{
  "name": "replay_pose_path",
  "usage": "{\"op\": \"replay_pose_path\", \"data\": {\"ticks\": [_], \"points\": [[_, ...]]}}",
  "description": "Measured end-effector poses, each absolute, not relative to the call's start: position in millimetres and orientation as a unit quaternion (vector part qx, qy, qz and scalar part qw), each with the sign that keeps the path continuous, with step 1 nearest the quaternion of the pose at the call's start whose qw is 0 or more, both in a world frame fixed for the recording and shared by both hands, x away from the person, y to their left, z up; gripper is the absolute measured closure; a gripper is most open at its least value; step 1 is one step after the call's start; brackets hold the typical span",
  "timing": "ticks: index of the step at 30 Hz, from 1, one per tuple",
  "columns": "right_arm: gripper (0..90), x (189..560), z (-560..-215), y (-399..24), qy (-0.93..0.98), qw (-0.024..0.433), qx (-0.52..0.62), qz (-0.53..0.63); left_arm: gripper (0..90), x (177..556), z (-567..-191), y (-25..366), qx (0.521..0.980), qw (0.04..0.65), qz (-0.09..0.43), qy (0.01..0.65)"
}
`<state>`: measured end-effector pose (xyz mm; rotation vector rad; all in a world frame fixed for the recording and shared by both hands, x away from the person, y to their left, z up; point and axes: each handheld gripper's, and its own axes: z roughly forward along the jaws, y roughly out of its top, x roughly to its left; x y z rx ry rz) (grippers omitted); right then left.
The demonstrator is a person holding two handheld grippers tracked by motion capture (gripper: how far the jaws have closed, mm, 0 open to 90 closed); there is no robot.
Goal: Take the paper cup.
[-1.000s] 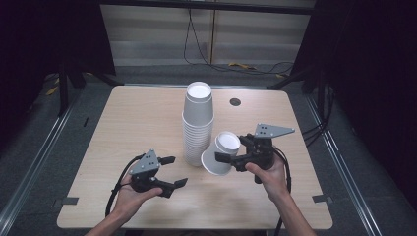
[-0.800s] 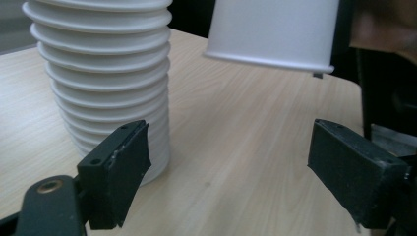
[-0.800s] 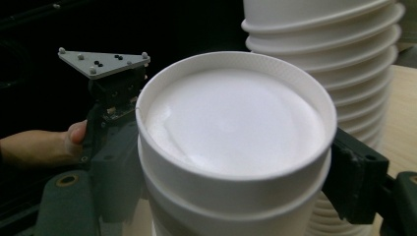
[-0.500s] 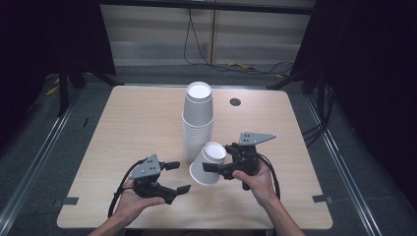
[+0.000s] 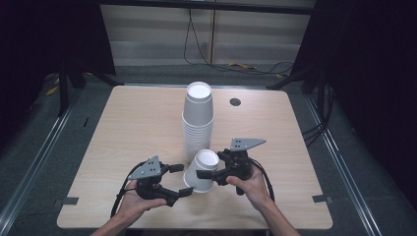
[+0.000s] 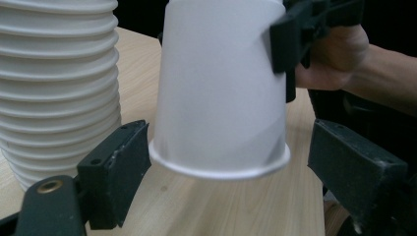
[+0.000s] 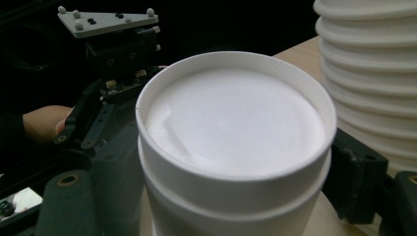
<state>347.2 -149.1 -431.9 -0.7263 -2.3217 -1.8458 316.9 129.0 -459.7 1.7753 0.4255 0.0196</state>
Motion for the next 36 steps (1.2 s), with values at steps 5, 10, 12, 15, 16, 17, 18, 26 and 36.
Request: {"op": "replay_pose_path", "data": {"ticks": [5, 10, 12, 15, 16, 17, 18, 26, 36], "points": [[21.9, 345, -434, -141, -0.758, 0.053, -0.23, -0.608, 15.6, 317, -462, 126, 0.772, 0.608, 0.008, 0.184], [22.1, 342, -433, -137, -0.762, 0.052, -0.227, -0.604, 15.1, 316, -462, 124, 0.774, 0.607, 0.007, 0.182], [22.1, 342, -433, -136, -0.763, 0.052, -0.226, -0.604, 15.2, 317, -463, 122, 0.775, 0.605, 0.004, 0.183], [22.2, 341, -434, -134, -0.762, 0.053, -0.226, -0.605, 14.1, 318, -464, 121, 0.778, 0.6, 0.003, 0.185], [22.2, 341, -434, -134, -0.762, 0.053, -0.225, -0.605, 13.9, 318, -463, 121, 0.778, 0.601, 0.005, 0.184], [22.2, 341, -434, -133, -0.762, 0.053, -0.225, -0.605, 13.8, 318, -463, 121, 0.778, 0.601, 0.004, 0.184], [22.2, 341, -434, -132, -0.762, 0.054, -0.225, -0.605, 13.4, 318, -463, 120, 0.777, 0.601, 0.002, 0.184], [22.2, 338, -435, -123, -0.758, 0.065, -0.219, -0.611, 9.7, 318, -466, 114, 0.78, 0.598, -0.002, 0.184], [22.2, 336, -433, -123, -0.75, 0.063, -0.223, -0.62, 11.8, 318, -464, 112, 0.781, 0.6, 0.011, 0.173]]}}
